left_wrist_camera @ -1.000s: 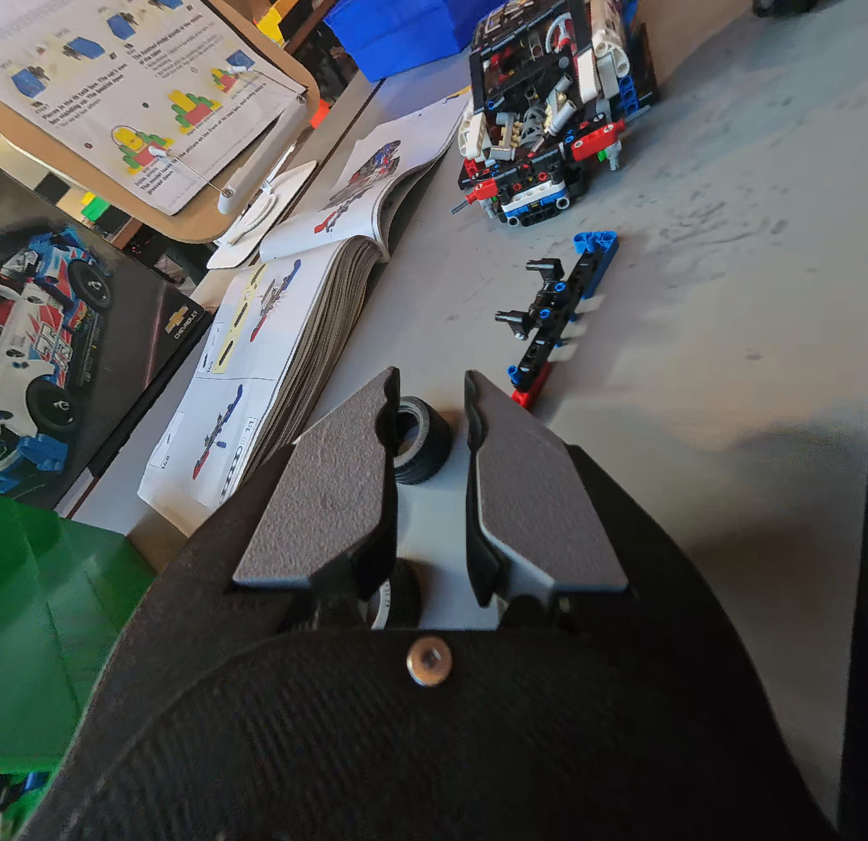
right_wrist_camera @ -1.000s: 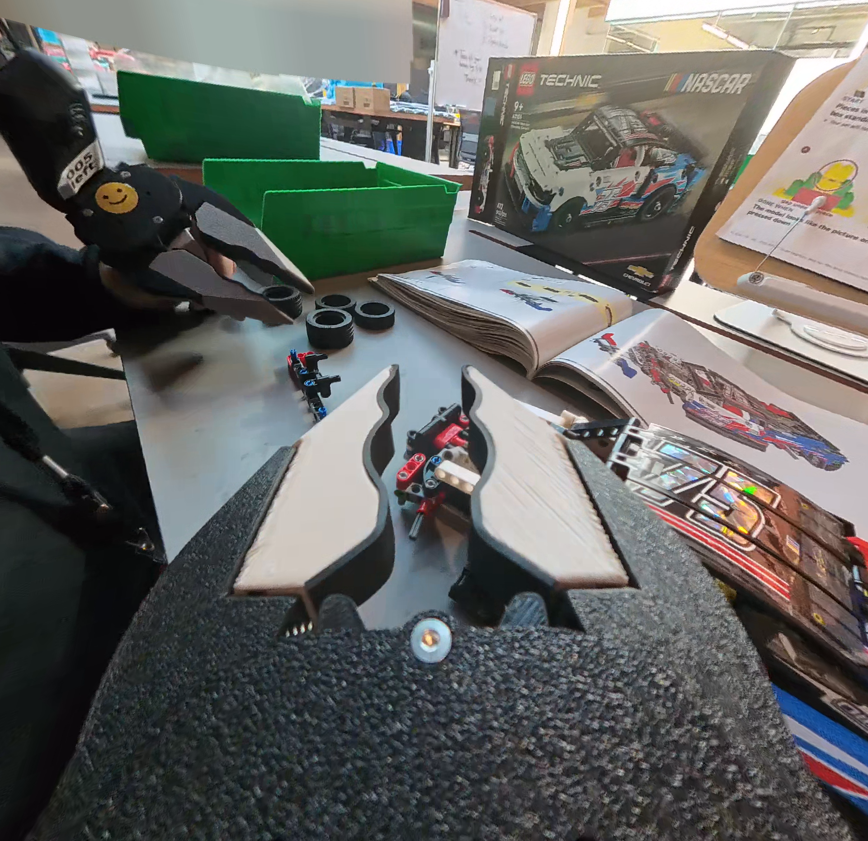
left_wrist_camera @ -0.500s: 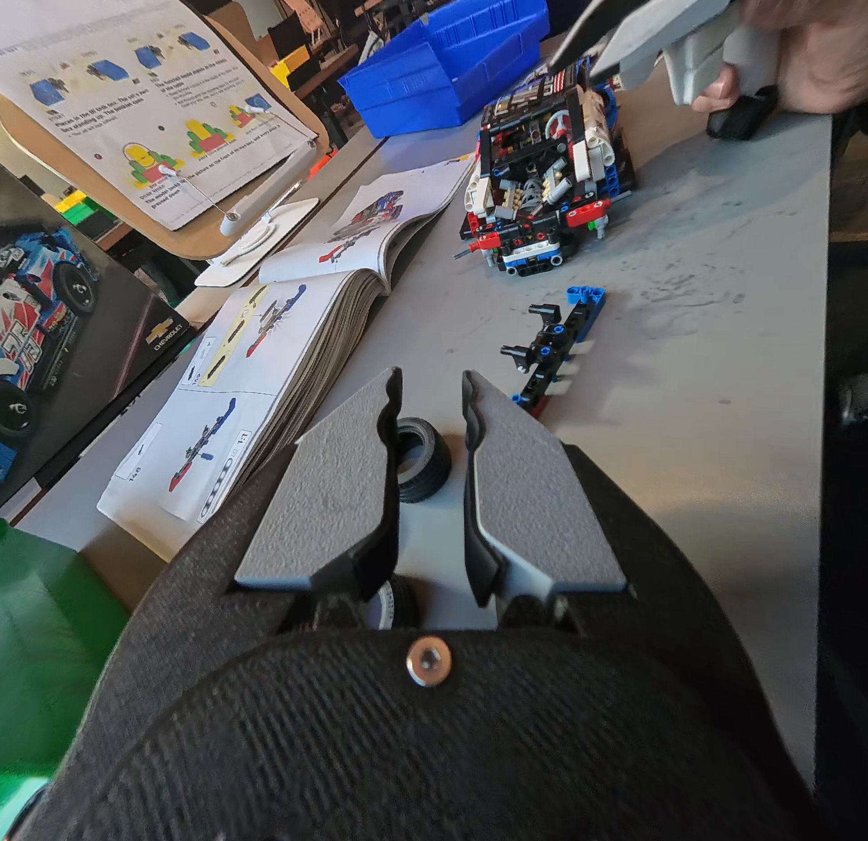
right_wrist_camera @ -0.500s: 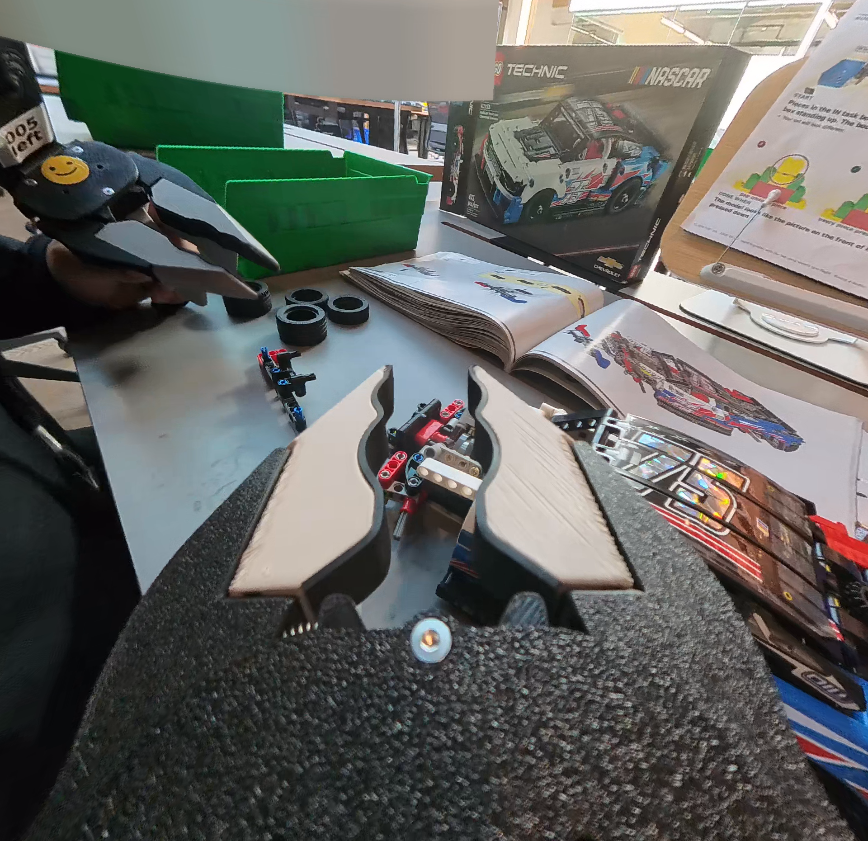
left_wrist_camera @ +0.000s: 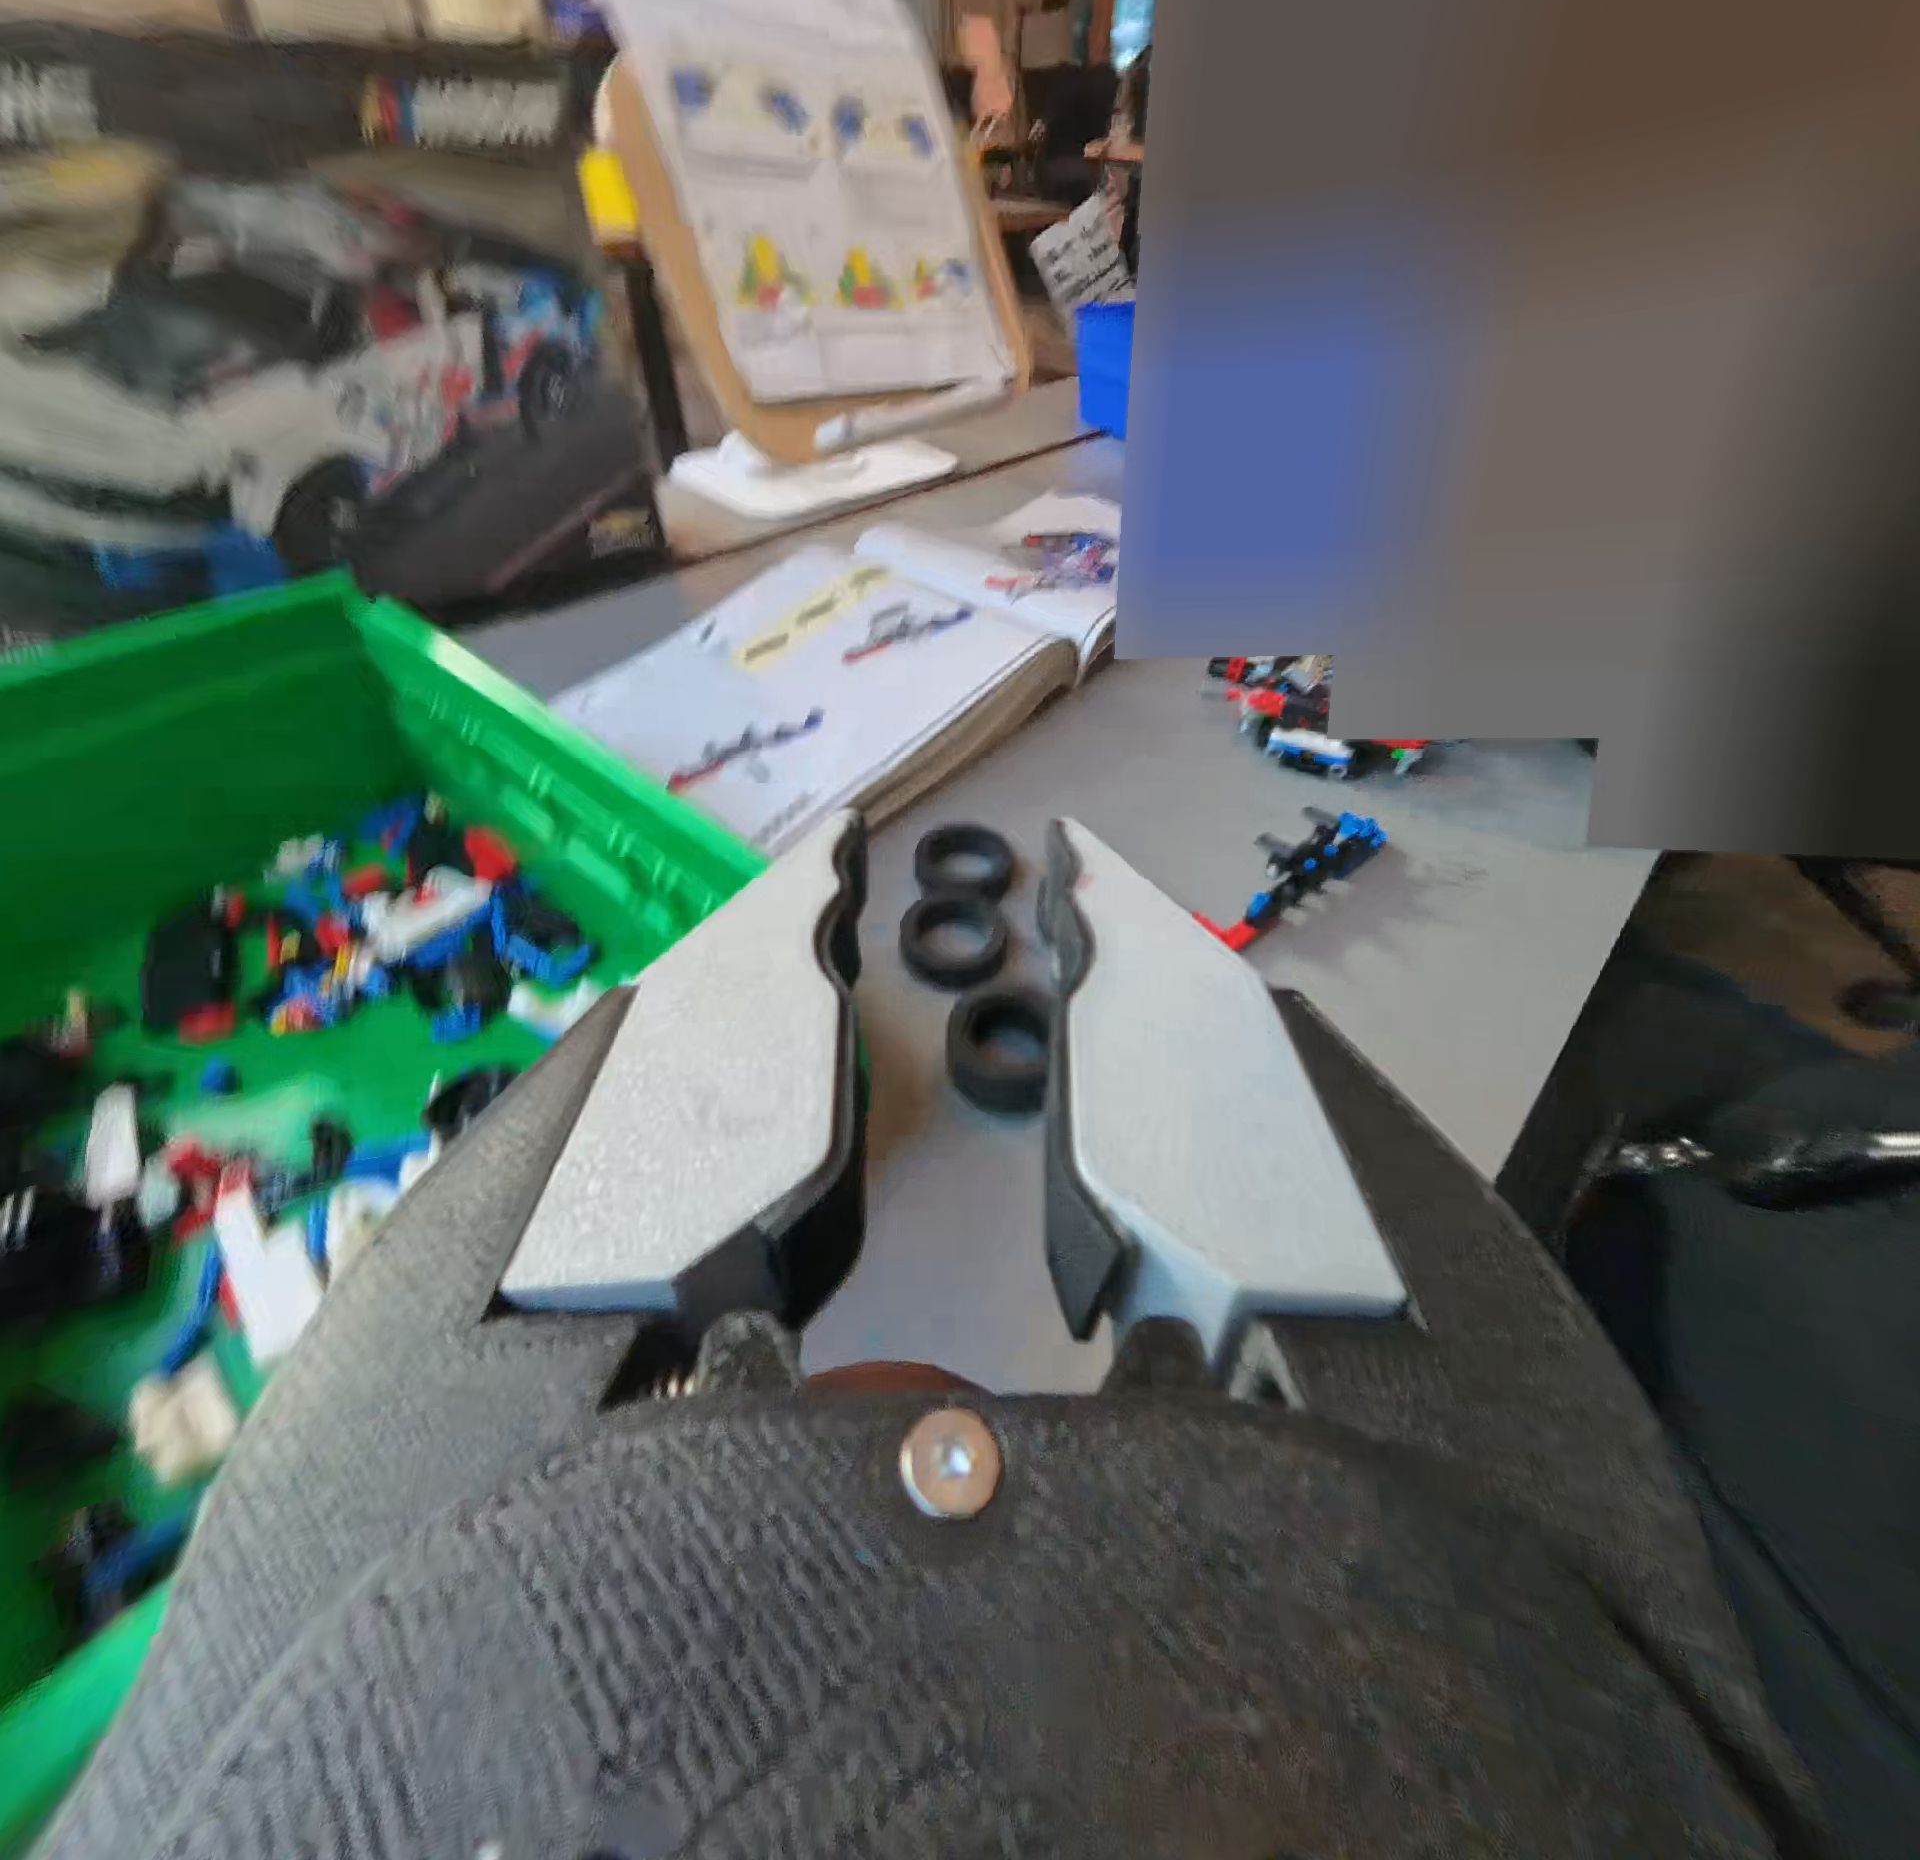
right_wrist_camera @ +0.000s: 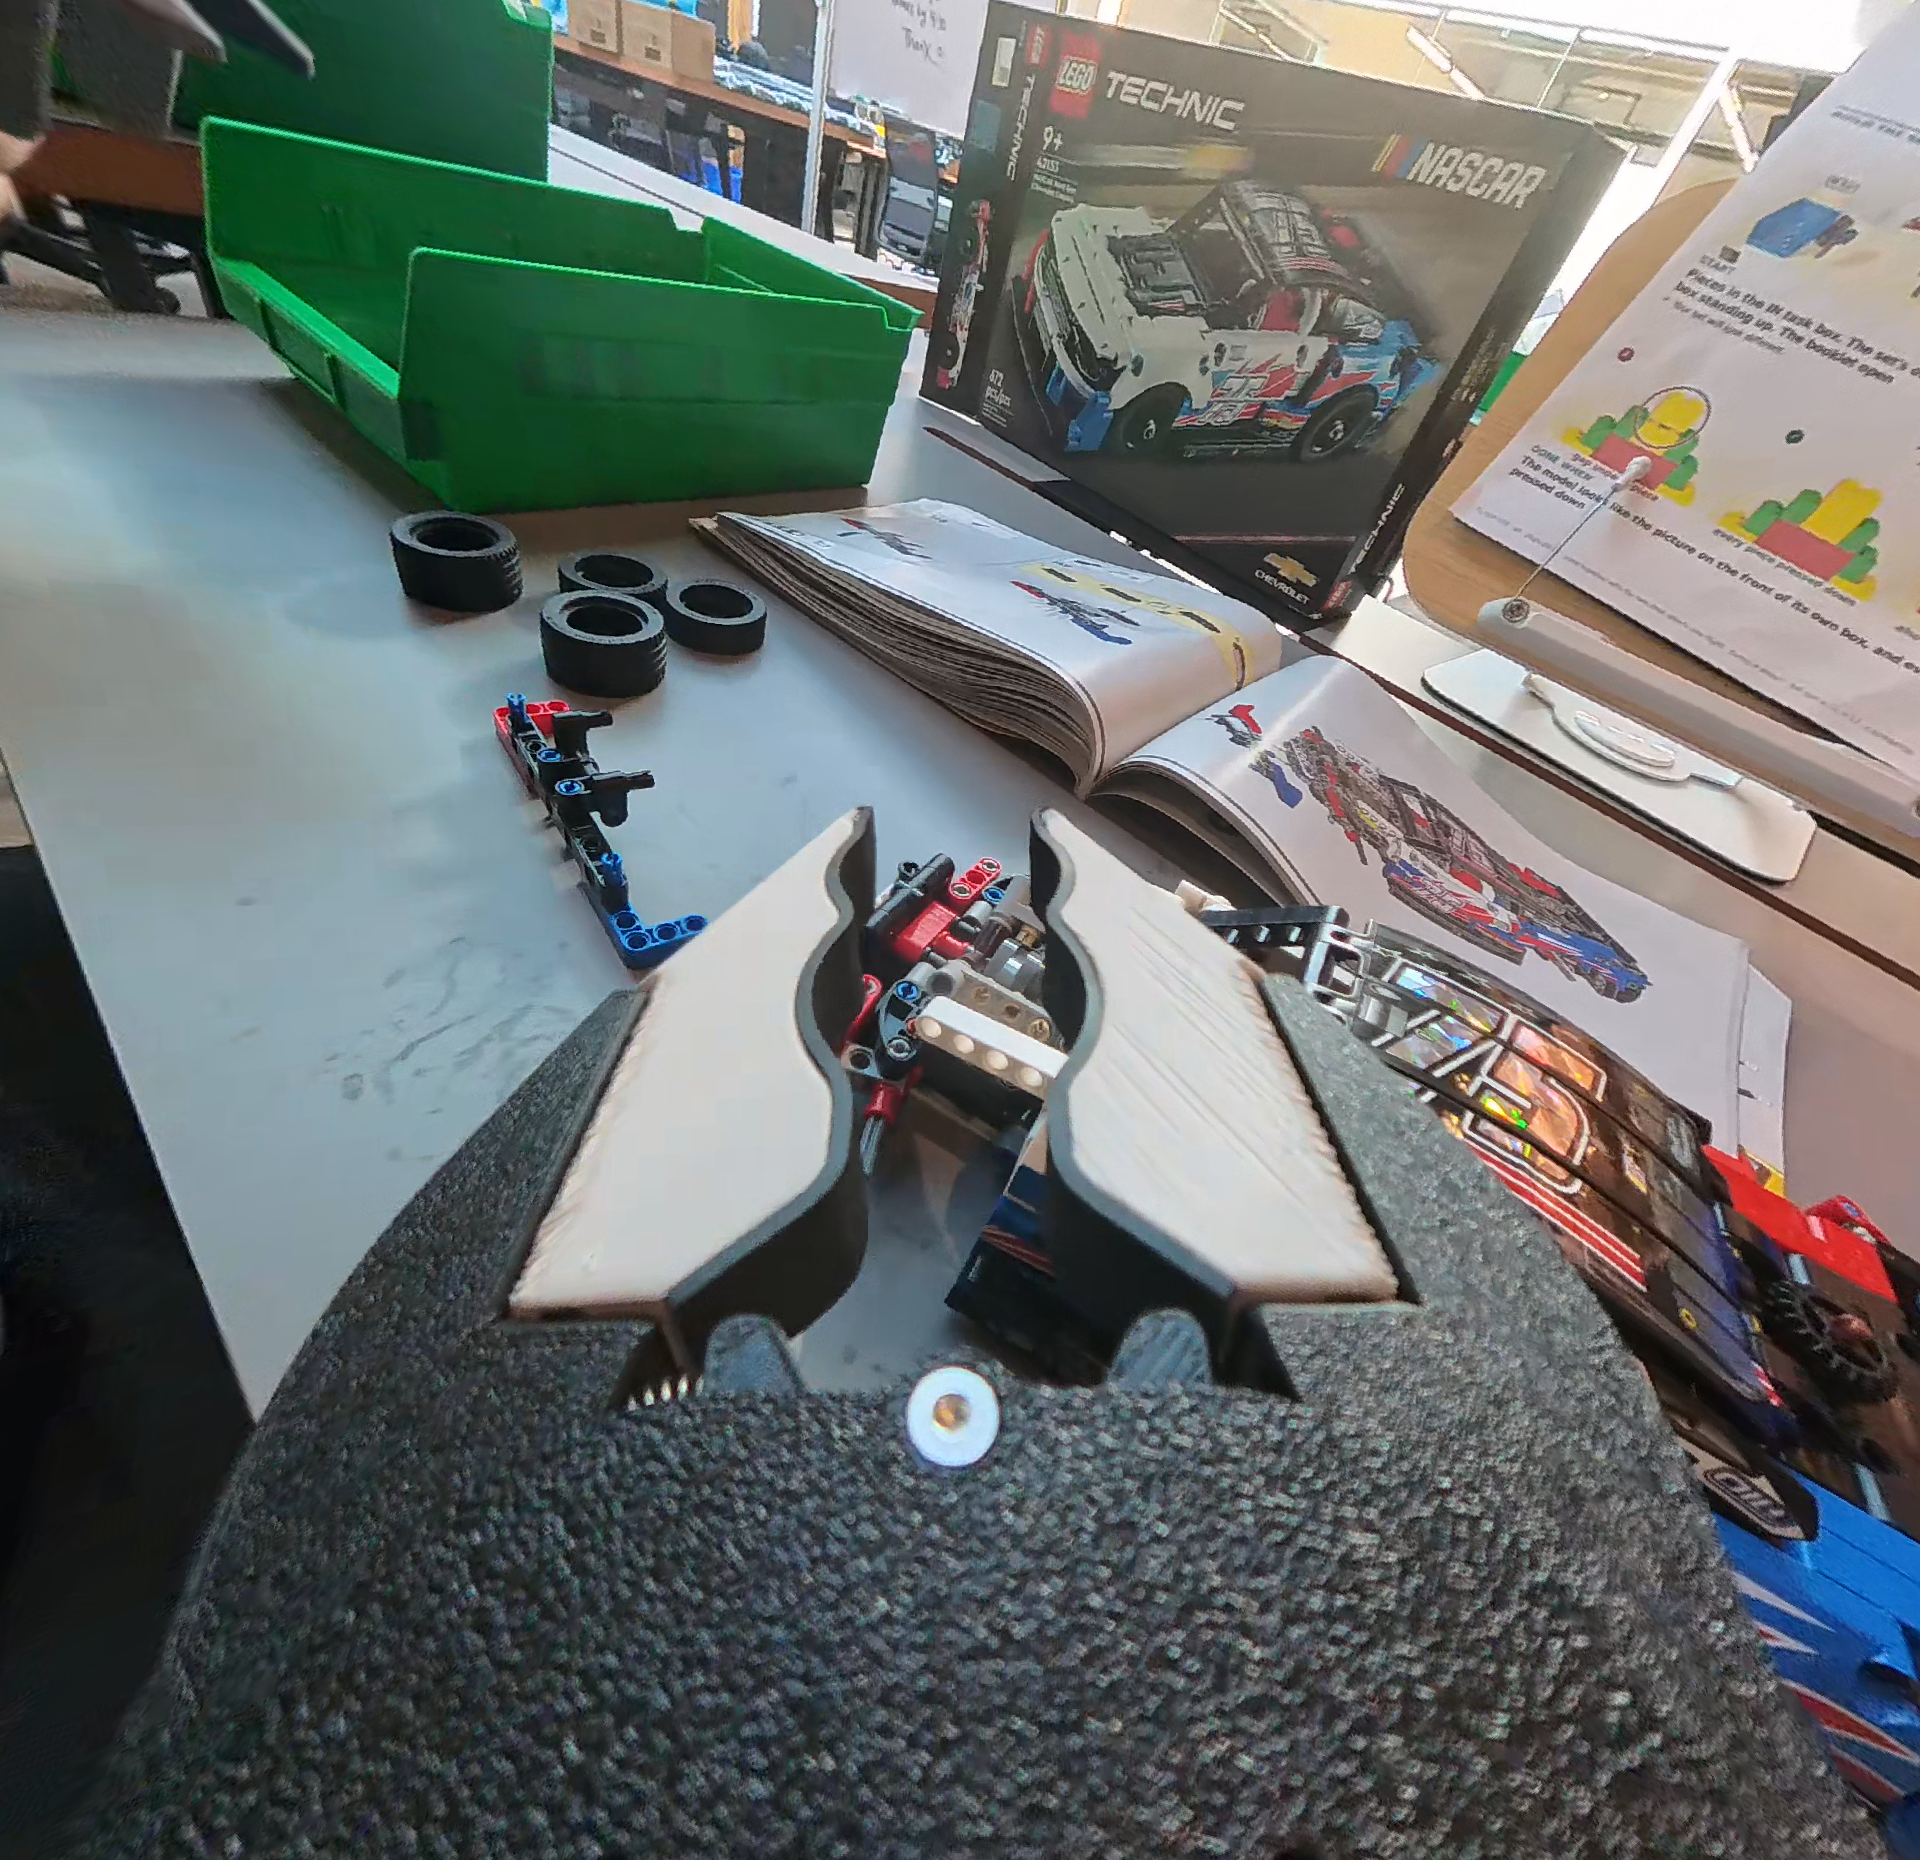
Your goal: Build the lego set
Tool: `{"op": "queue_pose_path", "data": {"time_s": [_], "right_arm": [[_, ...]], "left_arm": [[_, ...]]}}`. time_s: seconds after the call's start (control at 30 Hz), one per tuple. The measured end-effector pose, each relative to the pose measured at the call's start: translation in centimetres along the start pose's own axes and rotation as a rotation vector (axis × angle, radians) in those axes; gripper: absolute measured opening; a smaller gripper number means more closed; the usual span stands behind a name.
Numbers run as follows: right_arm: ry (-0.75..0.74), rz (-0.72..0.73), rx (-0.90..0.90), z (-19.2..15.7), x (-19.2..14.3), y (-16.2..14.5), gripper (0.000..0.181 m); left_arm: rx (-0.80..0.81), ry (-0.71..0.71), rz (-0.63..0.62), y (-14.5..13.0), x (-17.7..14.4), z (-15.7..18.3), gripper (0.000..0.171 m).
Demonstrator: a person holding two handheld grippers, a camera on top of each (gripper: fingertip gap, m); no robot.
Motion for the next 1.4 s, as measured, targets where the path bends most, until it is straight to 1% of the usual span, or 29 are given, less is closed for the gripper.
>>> {"op": "queue_pose_path", "data": {"time_s": [0.03, 0.1, 0.13, 0.2, 0.27, 0.5, 0.67, 0.93, 1.13, 1.27, 1.4], "right_arm": [[-0.005, -0.007, 0.0, 0.0, 0.1, 0.0, 0.027], [-0.011, -0.018, 0.007, 0.0, 0.1, -0.1, 0.025], [-0.016, -0.021, 0.011, 0.1, 0.1, -0.1, 0.025], [-0.024, -0.024, 0.015, 0.2, 0.1, -0.1, 0.024], [-0.023, -0.03, 0.015, 0.1, 0.2, -0.2, 0.023], [-0.026, -0.06, -0.012, -0.1, 0.5, -0.3, 0.02], [-0.022, -0.051, -0.022, -0.3, 0.4, -0.2, 0.02], [0.028, -0.043, 0.001, -0.4, 0.4, -0.3, 0.02], [0.047, -0.035, -0.012, -0.6, 0.4, -0.2, 0.018], [0.104, -0.033, -0.007, -1.2, 0.3, -0.1, 0.018], [0.174, -0.012, 0.03, -1.1, 0.3, 0.0, 0.018]], "left_arm": [[-0.067, 0.067, -0.038, -1.0, -0.6, -1.4, 0.035], [-0.2, 0.215, -0.13, -3.5, -2.0, -4.2, 0.036], [-0.259, 0.228, -0.15, -4.4, -2.5, -4.9, 0.042], [-0.353, 0.217, -0.111, -5.0, -3.5, -5.5, 0.043], [-0.389, 0.21, -0.11, -5.5, -3.9, -5.6, 0.044], [-0.289, 0.234, -0.112, -5.6, -4.1, -4.9, 0.043], [-0.327, 0.212, -0.125, -5.6, -3.2, -4.9, 0.043], [-0.269, 0.248, -0.193, -5.9, -1.7, -4.0, 0.042], [-0.239, 0.184, -0.172, -5.1, -0.9, -3.3, 0.043], [-0.194, 0.161, -0.197, -4.9, -0.2, -2.8, 0.045], [-0.128, 0.186, -0.217, -4.2, 1.0, -2.5, 0.044]]}}
Point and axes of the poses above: each gripper's, where its closed fingertips meet, x out along the fingers, y out of its top, z = x × y across the jaws, the point moved 6 cm from there along -x, back along the fingers, and after that the axes turned 10 degrees about -x, right-handed, at the moved point
